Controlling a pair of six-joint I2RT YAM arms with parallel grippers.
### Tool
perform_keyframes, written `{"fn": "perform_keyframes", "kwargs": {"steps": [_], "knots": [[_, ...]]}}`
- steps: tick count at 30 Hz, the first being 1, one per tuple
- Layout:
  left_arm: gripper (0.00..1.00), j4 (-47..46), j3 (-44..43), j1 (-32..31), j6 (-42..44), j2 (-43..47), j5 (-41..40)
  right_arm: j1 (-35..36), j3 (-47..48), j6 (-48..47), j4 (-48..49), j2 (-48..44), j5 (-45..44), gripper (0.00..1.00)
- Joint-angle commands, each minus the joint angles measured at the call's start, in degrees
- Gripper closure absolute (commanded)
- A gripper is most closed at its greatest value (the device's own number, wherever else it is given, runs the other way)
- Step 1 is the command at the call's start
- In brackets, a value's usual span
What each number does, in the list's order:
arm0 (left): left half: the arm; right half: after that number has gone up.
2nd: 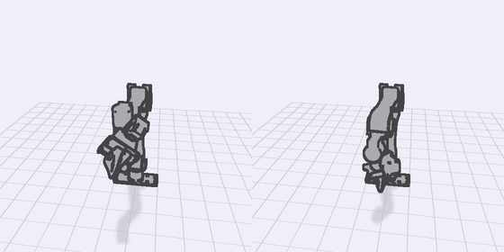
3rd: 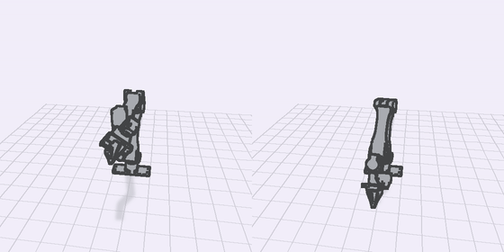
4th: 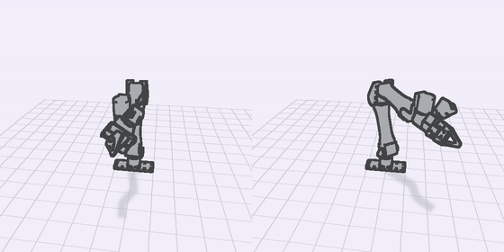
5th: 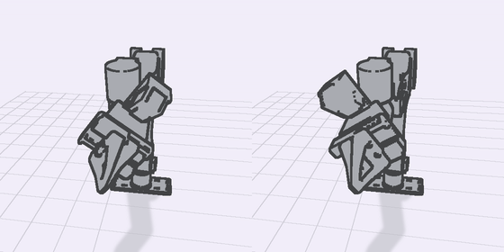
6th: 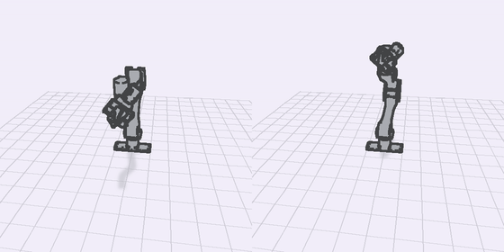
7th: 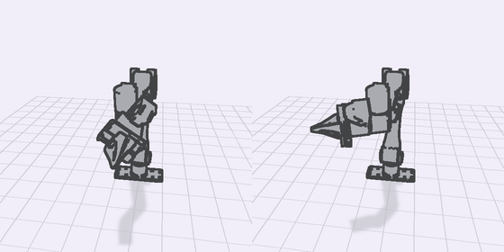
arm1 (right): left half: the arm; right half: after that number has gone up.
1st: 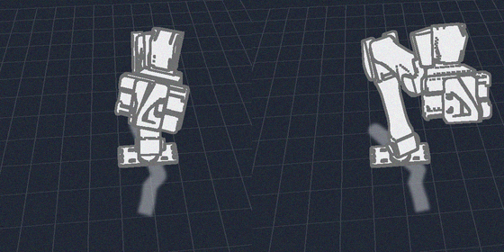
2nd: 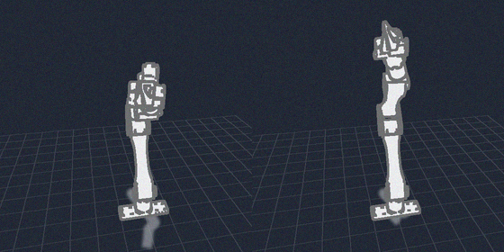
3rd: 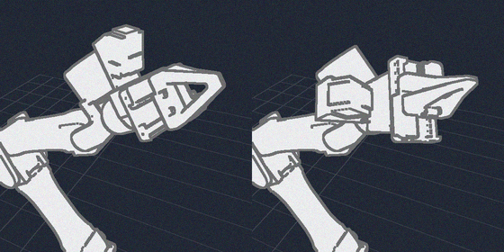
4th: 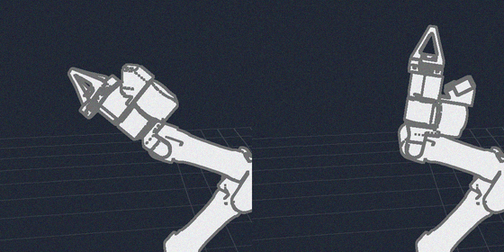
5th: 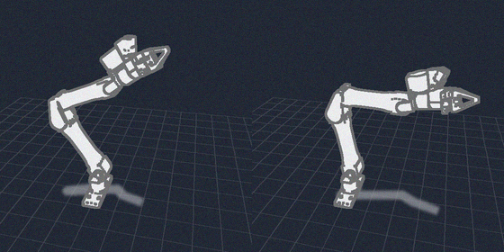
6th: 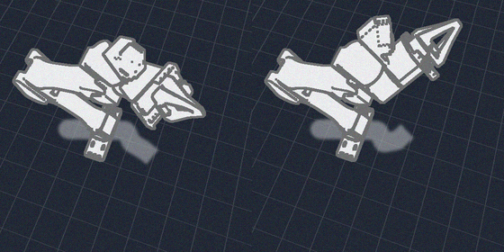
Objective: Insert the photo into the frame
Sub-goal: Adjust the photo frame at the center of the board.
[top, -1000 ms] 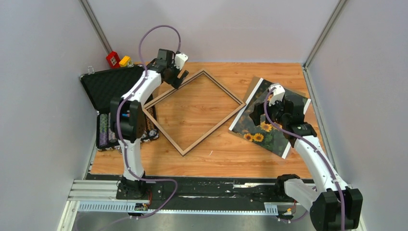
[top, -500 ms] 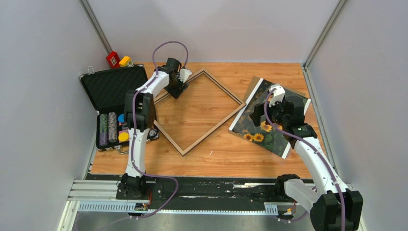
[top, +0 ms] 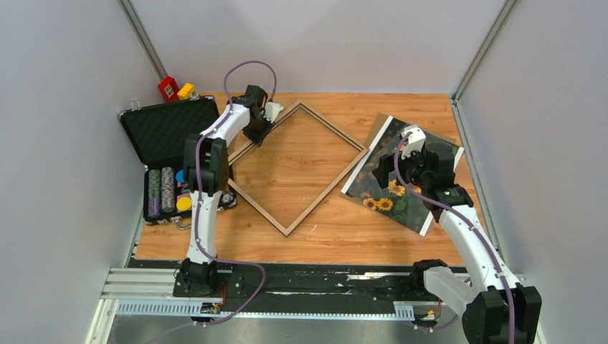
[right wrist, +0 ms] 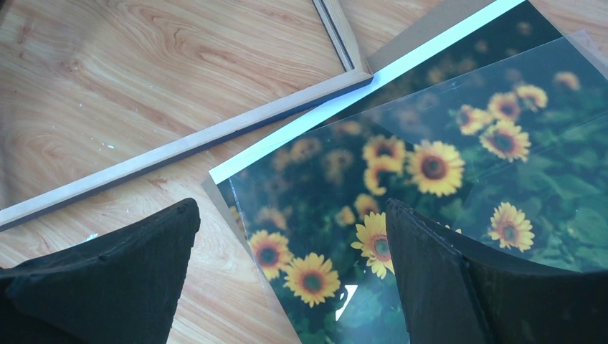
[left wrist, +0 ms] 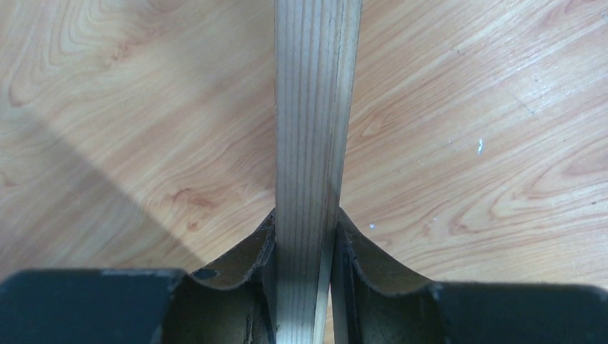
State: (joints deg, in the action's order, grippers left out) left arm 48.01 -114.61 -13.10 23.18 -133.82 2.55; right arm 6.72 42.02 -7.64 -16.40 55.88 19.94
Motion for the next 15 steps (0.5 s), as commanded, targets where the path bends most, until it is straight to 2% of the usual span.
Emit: {"fn": "perform_keyframes", "kwargs": {"steps": [1, 4, 15], "knots": [[0.89, 1.96, -1.4, 2.28, -5.77, 4.46, -0.3, 0.15, -0.18, -0.8, 2.52, -1.38, 0.09, 0.0], [1.0, 1.37, 1.48, 2.96, -10.38, 7.44, 0.14, 0.17, -0.18, -0.8, 2.52, -1.39, 0.1, 0.0], [1.0, -3.37, 12.19, 4.94, -28.76, 17.17, -0.54, 0.22, -0.27, -0.88, 2.52, -1.66, 0.23, 0.0]]}}
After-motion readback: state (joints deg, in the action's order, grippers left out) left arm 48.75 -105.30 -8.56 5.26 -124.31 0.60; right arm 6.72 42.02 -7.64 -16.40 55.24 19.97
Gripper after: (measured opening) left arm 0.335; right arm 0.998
